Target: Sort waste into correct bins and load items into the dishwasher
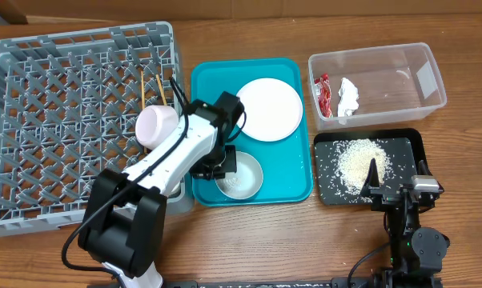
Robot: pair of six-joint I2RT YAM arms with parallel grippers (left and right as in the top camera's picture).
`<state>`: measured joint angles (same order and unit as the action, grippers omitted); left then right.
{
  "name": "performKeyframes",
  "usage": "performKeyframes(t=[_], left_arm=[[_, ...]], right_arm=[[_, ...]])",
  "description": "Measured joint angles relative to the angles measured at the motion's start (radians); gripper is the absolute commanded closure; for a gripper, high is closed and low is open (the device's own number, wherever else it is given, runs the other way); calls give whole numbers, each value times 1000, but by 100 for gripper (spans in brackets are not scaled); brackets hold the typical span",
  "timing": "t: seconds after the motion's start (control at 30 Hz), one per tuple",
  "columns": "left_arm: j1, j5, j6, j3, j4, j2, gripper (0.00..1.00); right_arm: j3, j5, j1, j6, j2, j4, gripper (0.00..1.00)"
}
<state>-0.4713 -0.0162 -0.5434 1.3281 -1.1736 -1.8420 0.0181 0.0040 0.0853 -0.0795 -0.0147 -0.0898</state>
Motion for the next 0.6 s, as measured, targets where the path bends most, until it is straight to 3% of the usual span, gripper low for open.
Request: performKeyframes(t=[0.13, 0.33, 0.6], left_arm=[[0, 82, -8, 161, -164, 28, 96], [0, 368, -117, 424, -472, 185, 96], [12, 652, -157, 418, -511, 354, 96]], right_arm=[[0, 0, 0, 0, 0, 0, 0], [0, 0, 0, 1, 0, 0, 0], [0, 0, 0, 0, 0, 0, 0]])
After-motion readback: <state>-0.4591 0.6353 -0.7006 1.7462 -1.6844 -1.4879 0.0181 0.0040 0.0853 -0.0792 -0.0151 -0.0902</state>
